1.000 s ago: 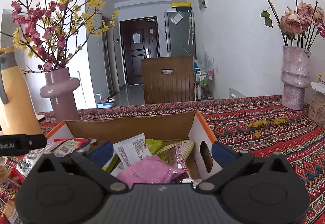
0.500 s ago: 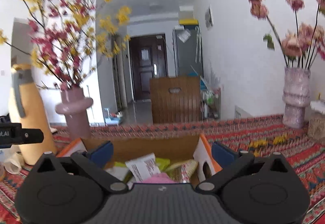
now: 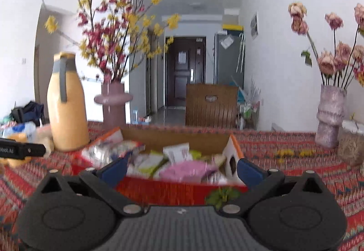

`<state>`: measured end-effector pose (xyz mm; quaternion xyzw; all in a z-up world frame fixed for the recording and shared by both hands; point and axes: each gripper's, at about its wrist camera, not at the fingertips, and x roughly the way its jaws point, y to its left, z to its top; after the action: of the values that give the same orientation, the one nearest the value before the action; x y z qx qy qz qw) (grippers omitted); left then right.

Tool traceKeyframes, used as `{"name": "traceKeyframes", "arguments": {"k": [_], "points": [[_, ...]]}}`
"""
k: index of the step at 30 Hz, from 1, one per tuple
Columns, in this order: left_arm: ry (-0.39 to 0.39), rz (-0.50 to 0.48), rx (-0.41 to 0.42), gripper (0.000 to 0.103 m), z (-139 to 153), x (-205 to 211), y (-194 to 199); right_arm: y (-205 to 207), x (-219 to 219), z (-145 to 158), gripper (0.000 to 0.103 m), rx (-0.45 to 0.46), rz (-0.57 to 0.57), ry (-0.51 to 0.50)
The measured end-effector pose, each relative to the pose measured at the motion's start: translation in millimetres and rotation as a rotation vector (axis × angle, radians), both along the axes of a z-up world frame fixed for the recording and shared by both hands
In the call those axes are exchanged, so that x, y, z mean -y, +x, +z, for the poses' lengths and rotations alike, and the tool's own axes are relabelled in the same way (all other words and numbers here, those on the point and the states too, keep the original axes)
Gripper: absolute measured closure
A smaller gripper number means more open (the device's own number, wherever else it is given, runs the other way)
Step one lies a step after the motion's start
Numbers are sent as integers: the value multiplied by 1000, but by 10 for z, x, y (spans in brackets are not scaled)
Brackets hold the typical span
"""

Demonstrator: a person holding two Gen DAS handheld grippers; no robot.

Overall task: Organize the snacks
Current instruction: 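Move both tools back from the box to the remaining packets, then grasp the white printed packet with the right tool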

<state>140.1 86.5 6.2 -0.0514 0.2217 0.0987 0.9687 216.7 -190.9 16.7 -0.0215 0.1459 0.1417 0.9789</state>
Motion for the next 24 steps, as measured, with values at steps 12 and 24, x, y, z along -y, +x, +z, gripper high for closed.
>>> {"name": "traceKeyframes", "arguments": {"k": [12,24], "points": [[-33,49,11,0,-359,-199,-36,147,0,-554,0,-149,-74,6],[-44,15,3,0,-382,-170,-48,181,-14,-583,0,-153,-89,-8]]}}
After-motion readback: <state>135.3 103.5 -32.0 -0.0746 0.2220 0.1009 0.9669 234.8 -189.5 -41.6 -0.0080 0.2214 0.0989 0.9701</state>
